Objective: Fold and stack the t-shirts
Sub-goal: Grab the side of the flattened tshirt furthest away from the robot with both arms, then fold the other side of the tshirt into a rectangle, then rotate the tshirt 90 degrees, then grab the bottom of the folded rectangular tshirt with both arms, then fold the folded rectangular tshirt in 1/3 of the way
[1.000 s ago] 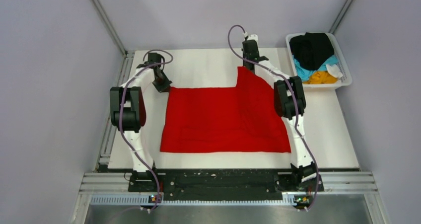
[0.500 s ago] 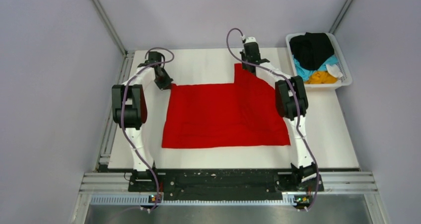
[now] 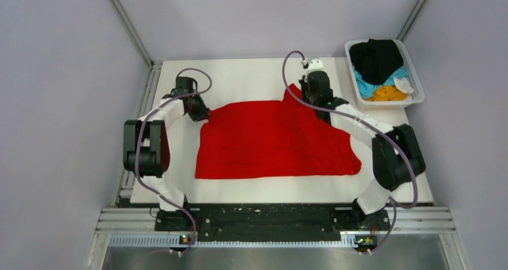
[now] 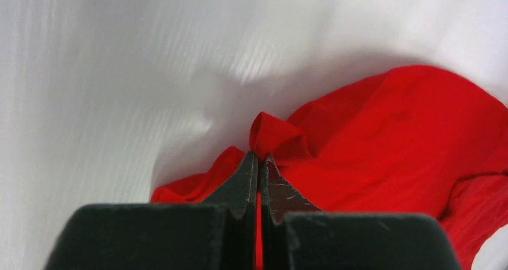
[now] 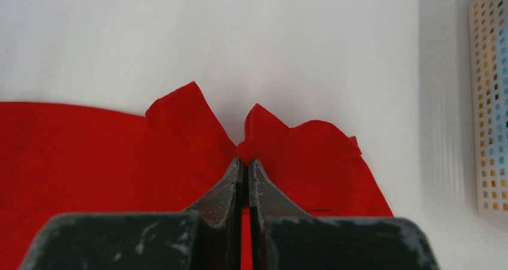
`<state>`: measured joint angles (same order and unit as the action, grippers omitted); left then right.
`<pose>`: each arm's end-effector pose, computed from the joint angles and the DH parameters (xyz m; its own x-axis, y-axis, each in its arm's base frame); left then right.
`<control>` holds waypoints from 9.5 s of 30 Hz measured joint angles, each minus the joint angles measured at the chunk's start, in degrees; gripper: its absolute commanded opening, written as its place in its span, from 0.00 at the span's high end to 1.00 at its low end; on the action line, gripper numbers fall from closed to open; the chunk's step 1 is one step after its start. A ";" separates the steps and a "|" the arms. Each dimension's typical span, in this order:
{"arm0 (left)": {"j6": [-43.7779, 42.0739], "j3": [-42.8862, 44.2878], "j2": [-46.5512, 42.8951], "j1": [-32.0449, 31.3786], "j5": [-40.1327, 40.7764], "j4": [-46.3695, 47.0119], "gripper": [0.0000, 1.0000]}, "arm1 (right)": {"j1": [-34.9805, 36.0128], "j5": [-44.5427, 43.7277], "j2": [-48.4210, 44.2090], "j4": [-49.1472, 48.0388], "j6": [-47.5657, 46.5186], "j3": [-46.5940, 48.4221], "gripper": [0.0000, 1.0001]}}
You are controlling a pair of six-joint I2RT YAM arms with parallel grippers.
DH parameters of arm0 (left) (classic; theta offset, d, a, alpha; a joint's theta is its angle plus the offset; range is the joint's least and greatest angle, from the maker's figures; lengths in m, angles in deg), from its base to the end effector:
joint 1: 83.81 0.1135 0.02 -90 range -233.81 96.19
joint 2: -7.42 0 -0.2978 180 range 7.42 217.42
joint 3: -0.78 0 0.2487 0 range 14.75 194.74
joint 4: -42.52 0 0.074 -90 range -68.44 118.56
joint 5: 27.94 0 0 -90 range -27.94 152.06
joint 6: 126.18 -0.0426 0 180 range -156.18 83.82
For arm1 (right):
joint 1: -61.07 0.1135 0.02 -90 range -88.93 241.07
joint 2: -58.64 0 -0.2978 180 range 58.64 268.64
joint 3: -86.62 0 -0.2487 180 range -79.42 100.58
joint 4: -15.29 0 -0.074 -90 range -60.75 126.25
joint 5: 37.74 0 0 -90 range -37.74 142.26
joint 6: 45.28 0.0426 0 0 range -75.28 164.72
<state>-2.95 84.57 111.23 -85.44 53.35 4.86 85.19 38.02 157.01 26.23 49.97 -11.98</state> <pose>0.3865 -0.0175 0.2194 -0.7664 -0.5201 -0.3771 -0.3717 0.8377 -0.4000 0.3722 0.1552 0.2816 -0.4435 -0.1014 -0.8905 -0.1578 0.9869 -0.0338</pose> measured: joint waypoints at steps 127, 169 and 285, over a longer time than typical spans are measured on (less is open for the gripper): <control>7.26 -16.70 -15.21 1.01 12.48 -4.15 0.01 | -8.72 18.86 1.86 7.48 34.07 -10.86 0.01; 19.04 -23.12 -17.25 -50.01 5.27 12.00 0.01 | -10.43 40.17 56.04 20.83 14.38 71.21 0.01; -1.64 14.01 5.57 -29.05 12.94 6.58 1.00 | -1.40 8.94 -13.84 6.71 25.73 -17.81 1.00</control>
<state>-4.59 98.58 116.80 -114.49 66.29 11.44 83.79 46.96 143.17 32.94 75.70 -29.80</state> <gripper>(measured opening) 0.023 0.013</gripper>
